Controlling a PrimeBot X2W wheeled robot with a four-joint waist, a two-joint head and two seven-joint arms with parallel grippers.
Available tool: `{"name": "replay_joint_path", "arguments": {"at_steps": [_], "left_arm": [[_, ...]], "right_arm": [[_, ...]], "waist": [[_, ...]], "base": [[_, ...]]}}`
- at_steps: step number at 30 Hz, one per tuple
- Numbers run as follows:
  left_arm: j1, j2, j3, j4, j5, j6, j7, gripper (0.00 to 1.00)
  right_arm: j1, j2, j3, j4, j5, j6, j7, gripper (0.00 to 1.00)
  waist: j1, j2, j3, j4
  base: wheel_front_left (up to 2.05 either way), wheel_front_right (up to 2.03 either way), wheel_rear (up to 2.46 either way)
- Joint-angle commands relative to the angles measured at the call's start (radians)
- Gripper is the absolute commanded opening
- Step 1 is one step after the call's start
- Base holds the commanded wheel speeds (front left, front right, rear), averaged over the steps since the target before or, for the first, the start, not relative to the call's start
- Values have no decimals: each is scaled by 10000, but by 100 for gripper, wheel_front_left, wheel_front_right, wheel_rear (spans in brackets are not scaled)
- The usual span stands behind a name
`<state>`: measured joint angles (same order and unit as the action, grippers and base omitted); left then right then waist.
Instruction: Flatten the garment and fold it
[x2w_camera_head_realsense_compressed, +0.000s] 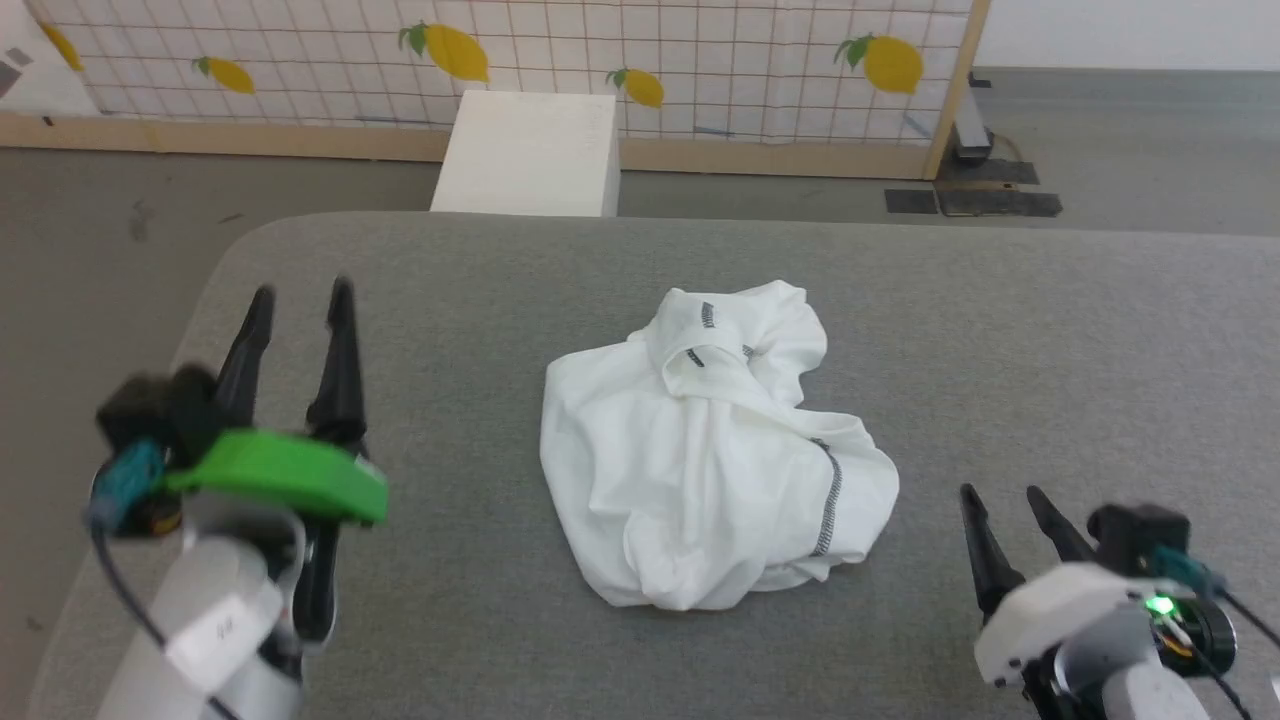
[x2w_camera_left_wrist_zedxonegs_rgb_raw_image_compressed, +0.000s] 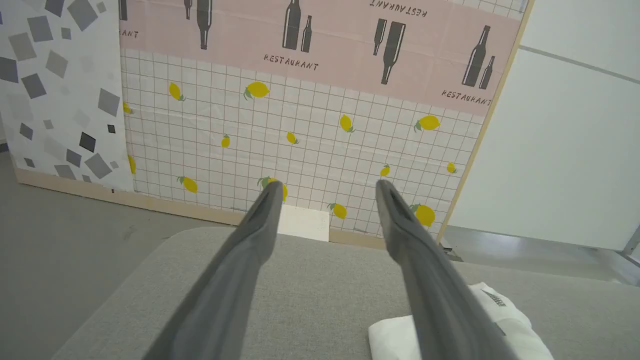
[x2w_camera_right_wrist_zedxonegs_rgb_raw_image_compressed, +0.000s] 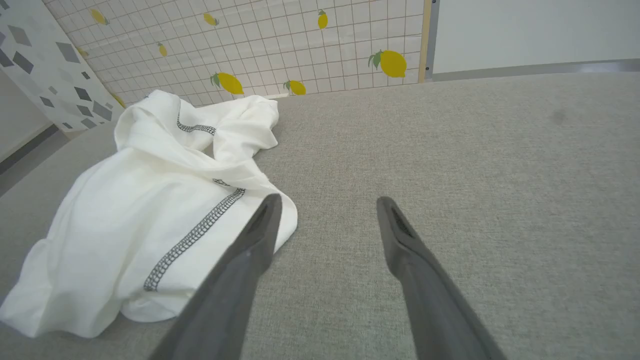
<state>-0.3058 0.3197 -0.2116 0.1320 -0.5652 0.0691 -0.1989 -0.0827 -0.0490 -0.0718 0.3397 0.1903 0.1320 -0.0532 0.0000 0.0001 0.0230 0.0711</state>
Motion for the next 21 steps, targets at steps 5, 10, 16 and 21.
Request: {"name": "replay_joint_path", "arguments": {"at_steps": [5,10,16,21], "left_arm": [[1672,66,484,-796,739,620,-564,100],[2634,-312,630,-1278,1050,722,-620,100],[2935,-847,900,-1598,1357,478,-625,100],[2887,-1208,997,-1526,1575,179,-626,100]], "right_arm": [[-1210,-12,299,435,-724,-13,2578,100],[-2286,-12,636,770,-1874,-13,4772,100],[-3010,-12,620,1336,-3145,-13,5993,100],[-3084,-12,477,1978,-3631,-13,6486,100]], "waist": [[0,-1,166,361],[0,-1,531,826],[0,-1,1058,1394],[0,-1,1300,1645]], "base": [[0,0,0],[0,0,0],[0,0,0],[0,0,0]]}}
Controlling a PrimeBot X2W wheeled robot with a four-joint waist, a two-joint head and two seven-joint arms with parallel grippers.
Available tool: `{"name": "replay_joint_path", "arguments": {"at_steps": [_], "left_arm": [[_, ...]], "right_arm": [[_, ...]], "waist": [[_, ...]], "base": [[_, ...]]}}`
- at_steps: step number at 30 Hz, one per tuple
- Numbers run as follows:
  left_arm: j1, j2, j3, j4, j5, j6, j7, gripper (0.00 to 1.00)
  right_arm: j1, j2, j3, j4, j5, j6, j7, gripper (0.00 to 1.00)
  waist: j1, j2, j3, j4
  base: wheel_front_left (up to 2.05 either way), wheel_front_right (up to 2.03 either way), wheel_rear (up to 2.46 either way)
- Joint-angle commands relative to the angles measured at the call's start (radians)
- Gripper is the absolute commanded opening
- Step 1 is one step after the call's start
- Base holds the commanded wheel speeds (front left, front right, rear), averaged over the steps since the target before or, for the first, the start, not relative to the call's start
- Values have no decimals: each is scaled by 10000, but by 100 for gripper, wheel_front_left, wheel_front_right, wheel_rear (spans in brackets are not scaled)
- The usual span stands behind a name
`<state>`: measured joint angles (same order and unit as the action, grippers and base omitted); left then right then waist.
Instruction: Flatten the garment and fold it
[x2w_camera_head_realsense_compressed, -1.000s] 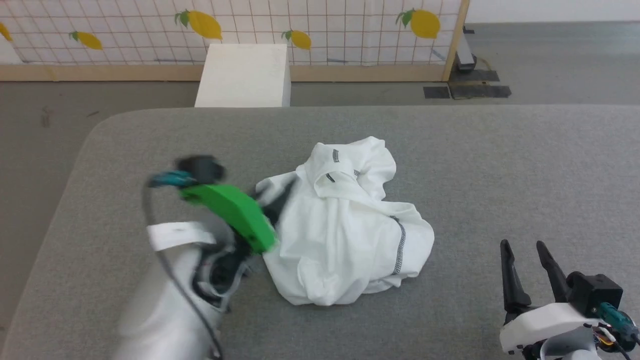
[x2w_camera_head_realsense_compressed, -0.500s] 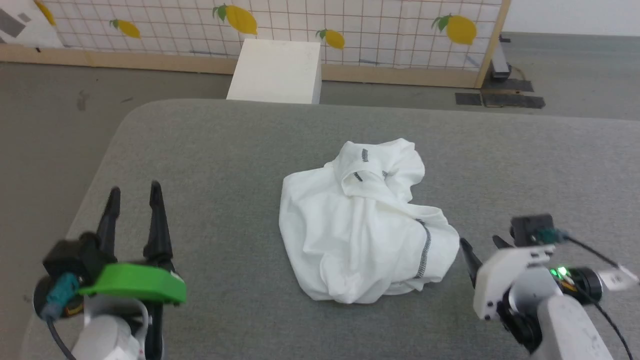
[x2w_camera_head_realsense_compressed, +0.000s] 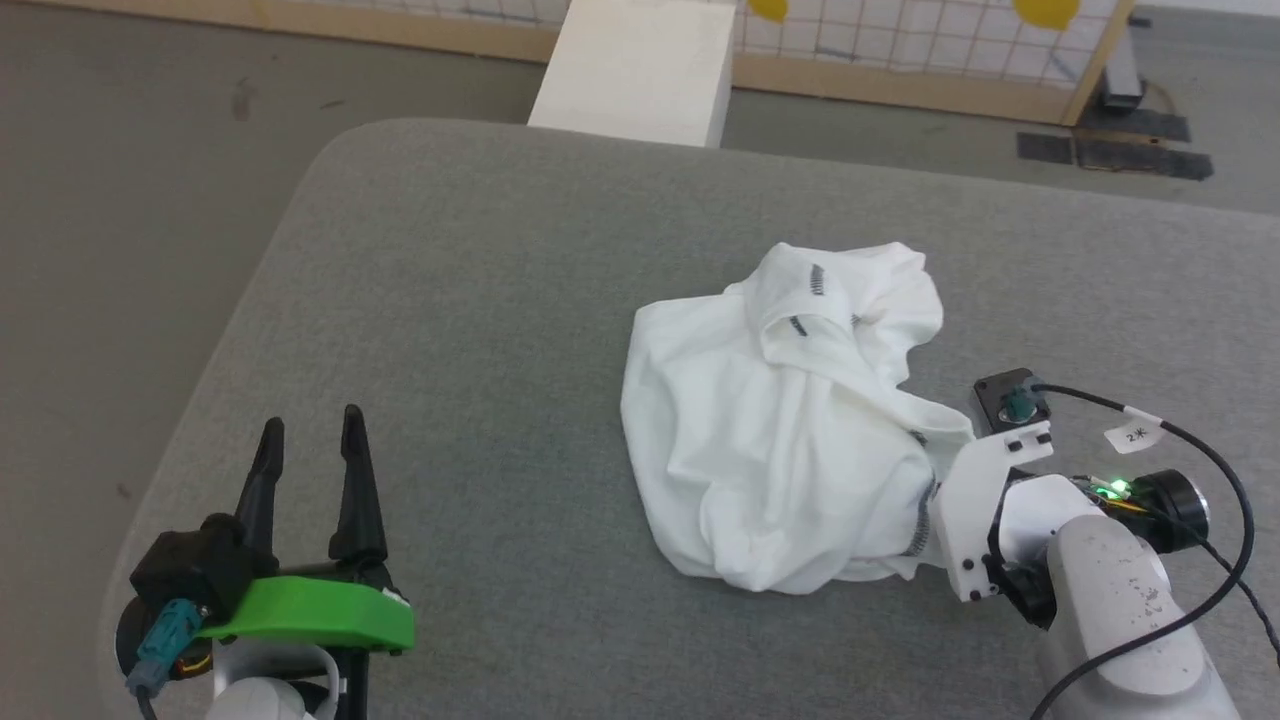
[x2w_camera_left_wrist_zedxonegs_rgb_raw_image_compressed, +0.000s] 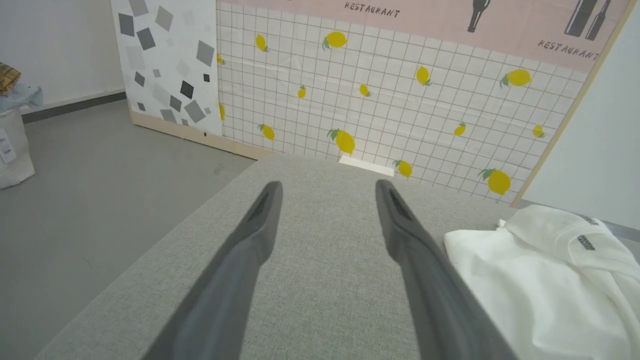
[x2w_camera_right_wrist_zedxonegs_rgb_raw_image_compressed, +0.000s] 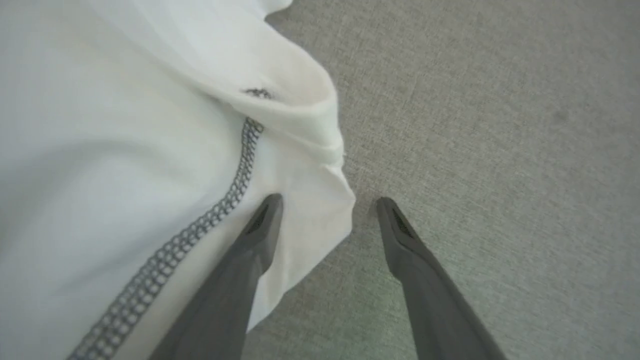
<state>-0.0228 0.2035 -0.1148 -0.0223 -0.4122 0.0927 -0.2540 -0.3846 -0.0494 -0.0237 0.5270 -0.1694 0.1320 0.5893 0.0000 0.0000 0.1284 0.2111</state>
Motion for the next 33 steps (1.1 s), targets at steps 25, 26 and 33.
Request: {"name": "replay_joint_path", "arguments": {"at_steps": [25,26,33], "left_arm": [[156,-614,115,907,398,-975,-49,100],[162,-599,92,944,390,-987,-14,100],[-667,-586,-114,1115,89,-1249,630,100]], "right_arm": [[1720,-717,-6218,-2457,239,-13,-289,7],[1736,-575,-6251,-2538,162,-13,-397,77],[1292,-87,-5418,-3379,1103,-13,-2822,100]], "waist": [[0,0,-421,-950],[0,0,-418,-1035],[0,0,-309,-1691]], "base": [[0,0,0],[0,0,0],[0,0,0]]}}
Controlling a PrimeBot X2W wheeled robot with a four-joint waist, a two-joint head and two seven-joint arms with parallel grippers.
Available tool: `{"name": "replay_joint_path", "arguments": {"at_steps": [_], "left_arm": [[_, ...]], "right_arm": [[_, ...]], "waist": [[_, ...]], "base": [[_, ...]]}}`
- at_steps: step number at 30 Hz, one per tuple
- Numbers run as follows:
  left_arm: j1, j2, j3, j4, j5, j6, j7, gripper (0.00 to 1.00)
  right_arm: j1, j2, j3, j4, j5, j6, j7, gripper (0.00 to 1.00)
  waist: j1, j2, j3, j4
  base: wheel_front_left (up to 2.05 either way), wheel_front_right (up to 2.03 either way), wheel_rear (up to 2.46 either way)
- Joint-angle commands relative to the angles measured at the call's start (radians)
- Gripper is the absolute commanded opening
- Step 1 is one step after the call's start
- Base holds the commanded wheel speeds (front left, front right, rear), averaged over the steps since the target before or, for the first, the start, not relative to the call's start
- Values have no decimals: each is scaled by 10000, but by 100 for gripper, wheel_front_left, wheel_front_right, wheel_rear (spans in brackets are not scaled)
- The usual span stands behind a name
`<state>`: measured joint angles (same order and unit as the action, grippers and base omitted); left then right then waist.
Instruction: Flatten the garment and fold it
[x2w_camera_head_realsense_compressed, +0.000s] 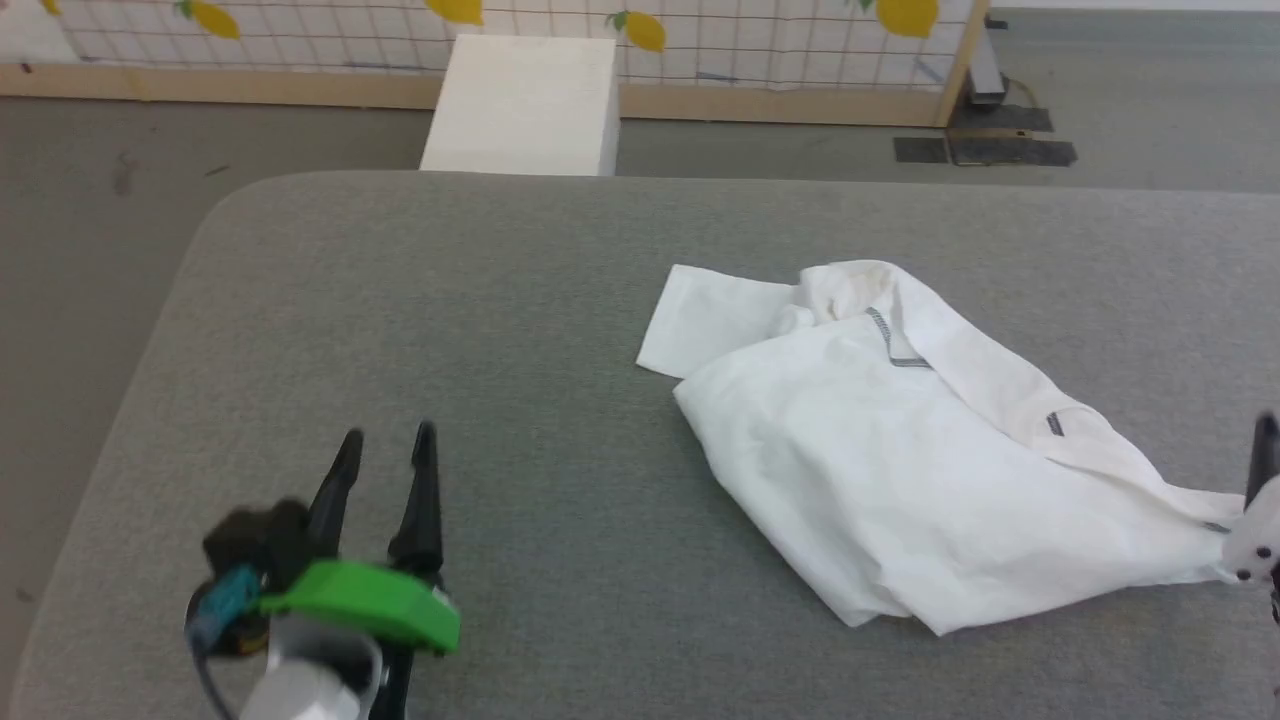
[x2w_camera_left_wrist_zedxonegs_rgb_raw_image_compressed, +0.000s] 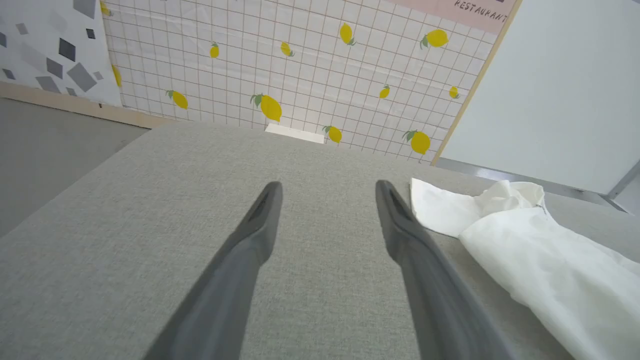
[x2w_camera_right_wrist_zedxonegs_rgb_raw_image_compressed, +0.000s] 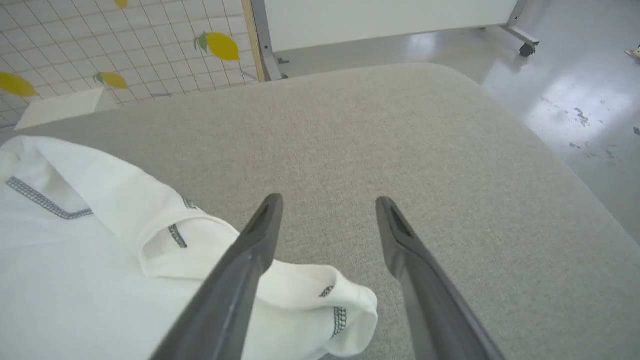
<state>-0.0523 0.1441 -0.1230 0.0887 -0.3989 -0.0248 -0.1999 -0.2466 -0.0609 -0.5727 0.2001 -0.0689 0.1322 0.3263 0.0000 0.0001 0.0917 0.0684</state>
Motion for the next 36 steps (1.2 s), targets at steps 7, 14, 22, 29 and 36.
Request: {"name": "replay_joint_path", "arguments": {"at_steps": [7,14,22,29,36], "left_arm": [[-3020,-149,-793,895,-518,-501,2315,100],[-5178,-387,-1962,2847,-1000,-674,6057,100],[-5967,-24,-2586,4295,-718,-670,7809,100],[-6008,-140,-2414,4678,-1179,-713,7850,0],[-6026,-522,-1479,4138,-2480,-840,6700,0]], "right_arm": [[266,101,923,-589,1232,-15,-1525,100],[496,104,1577,-587,1675,-15,-1661,100],[492,105,1811,-518,1936,-15,-1934,100],[541,106,1587,-265,2111,-15,-2198,100],[652,106,1481,-10,1962,-15,-2316,100]], "waist": [[0,-1,363,-975],[0,-1,889,-1918],[0,-1,1419,-2677],[0,-1,1582,-2663],[0,-1,1184,-1853]], "base": [[0,0,0],[0,0,0],[0,0,0],[0,0,0],[0,0,0]]}}
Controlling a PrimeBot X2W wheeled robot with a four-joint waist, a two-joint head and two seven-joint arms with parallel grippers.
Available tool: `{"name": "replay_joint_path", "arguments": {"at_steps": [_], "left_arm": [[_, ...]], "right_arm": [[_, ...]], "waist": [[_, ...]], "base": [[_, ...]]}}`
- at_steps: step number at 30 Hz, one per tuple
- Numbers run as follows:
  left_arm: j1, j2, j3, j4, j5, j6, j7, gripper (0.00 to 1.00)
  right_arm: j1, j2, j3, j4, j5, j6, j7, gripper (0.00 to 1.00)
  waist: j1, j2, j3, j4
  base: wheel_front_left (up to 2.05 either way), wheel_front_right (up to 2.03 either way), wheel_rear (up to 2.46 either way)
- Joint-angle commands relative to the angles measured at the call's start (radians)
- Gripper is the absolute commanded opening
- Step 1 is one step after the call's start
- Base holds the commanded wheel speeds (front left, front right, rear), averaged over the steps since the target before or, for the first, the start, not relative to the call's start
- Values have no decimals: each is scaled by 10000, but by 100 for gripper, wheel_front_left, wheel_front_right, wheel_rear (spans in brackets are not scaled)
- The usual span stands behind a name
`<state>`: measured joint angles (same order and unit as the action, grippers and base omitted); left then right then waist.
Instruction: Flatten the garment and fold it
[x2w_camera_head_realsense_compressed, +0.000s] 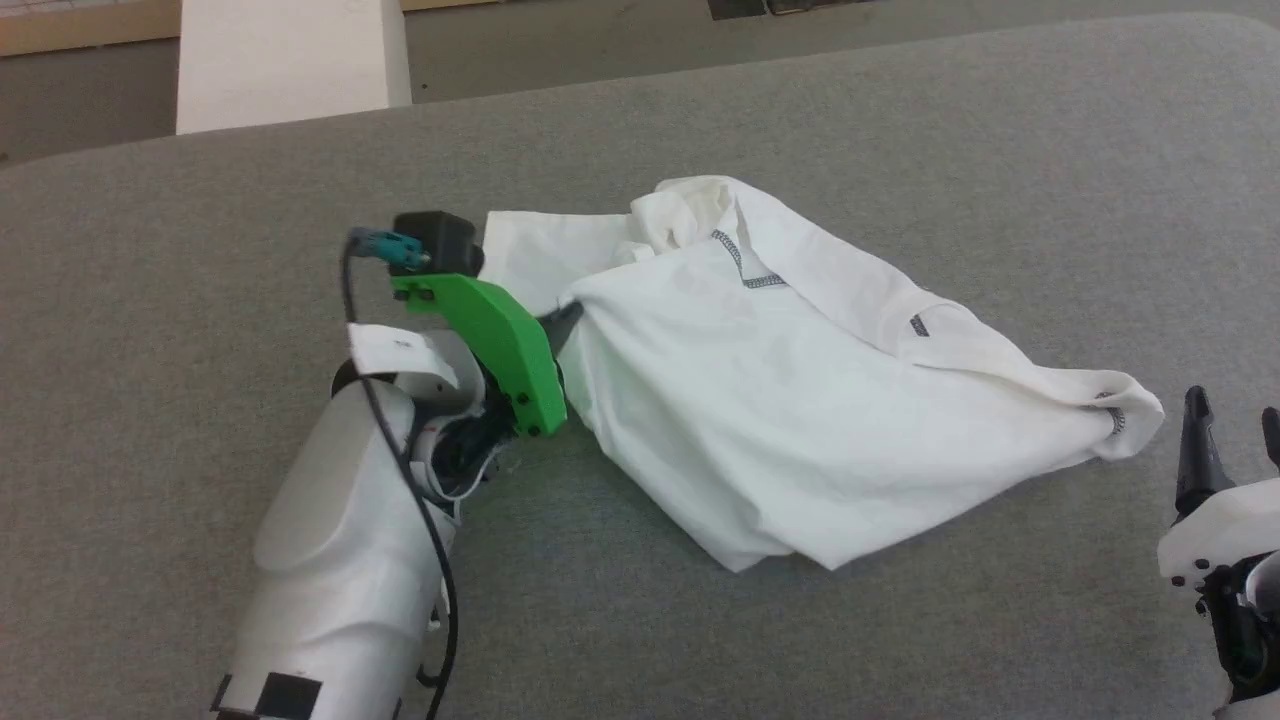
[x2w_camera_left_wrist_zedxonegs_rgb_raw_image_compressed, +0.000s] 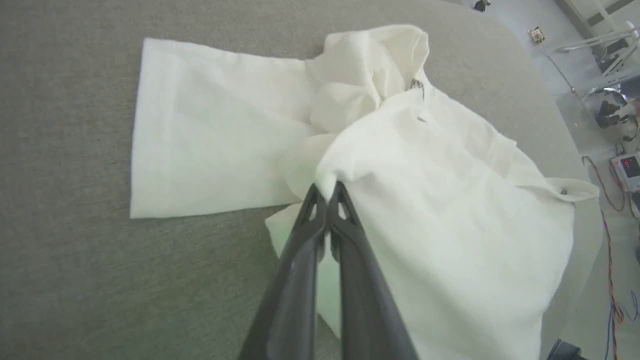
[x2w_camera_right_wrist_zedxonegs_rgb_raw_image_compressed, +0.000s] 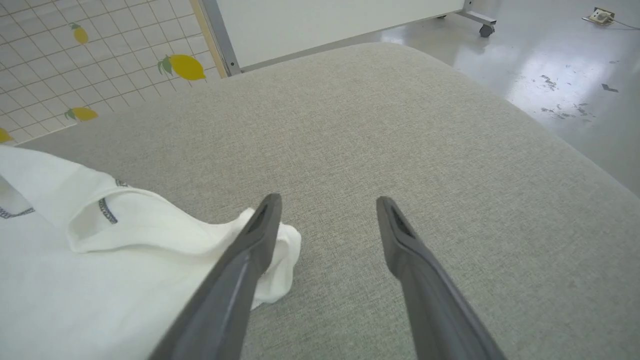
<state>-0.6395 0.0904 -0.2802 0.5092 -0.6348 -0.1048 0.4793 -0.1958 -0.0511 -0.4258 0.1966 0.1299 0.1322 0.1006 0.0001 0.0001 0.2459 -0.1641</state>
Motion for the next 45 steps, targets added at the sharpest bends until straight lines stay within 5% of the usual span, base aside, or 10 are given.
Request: {"name": "replay_joint_path", "arguments": {"at_steps": [1,6,15,19,26,27,28,33,40,45], "left_arm": [[-134,-19,309,-205,-350,-45,-294,0],[731,148,1396,-1557,-1072,175,-1223,0],[5173,719,2574,-4963,-1297,1897,-936,0],[7325,551,2428,-5668,-1567,2362,-241,0],[9494,215,1344,-5979,-2249,2445,1257,0],[9527,121,1429,-6160,-2468,2418,1191,5],[9467,41,1574,-6360,-2673,2361,1028,100],[8381,0,2710,-7352,-2934,1781,-519,100],[6871,986,3314,-7157,611,776,-4813,100],[6653,944,2984,-6203,2461,883,-7030,100]], "right_arm": [[151,8,31,44,-47,-15,-57,100],[264,8,152,186,-138,-15,-11,100],[613,8,531,403,-172,-15,129,100],[640,8,704,485,-180,-15,175,100],[638,8,1014,722,-142,-15,171,100],[650,9,1040,759,-136,-15,163,100],[661,9,1052,778,-134,-15,156,100],[676,9,1178,738,-299,-15,284,100],[767,9,2323,388,-695,-15,2073,100],[818,9,2884,139,-1087,-15,3612,100]], "waist": [[-1,-1,-451,607],[-1,-1,-1083,1539],[-1,-1,-1809,3193],[-1,-1,-1889,3590],[-1,-1,-1924,3720],[-1,-1,-1923,3724],[-1,-1,-1921,3734],[-1,-1,-1912,3732],[-1,-1,-1846,3550],[-1,-1,-1707,3495]], "base": [[0,0,0],[0,0,0],[0,0,0],[0,0,0],[0,0,0],[0,0,0],[0,0,0],[0,0,0],[0,0,0],[0,0,0]]}}
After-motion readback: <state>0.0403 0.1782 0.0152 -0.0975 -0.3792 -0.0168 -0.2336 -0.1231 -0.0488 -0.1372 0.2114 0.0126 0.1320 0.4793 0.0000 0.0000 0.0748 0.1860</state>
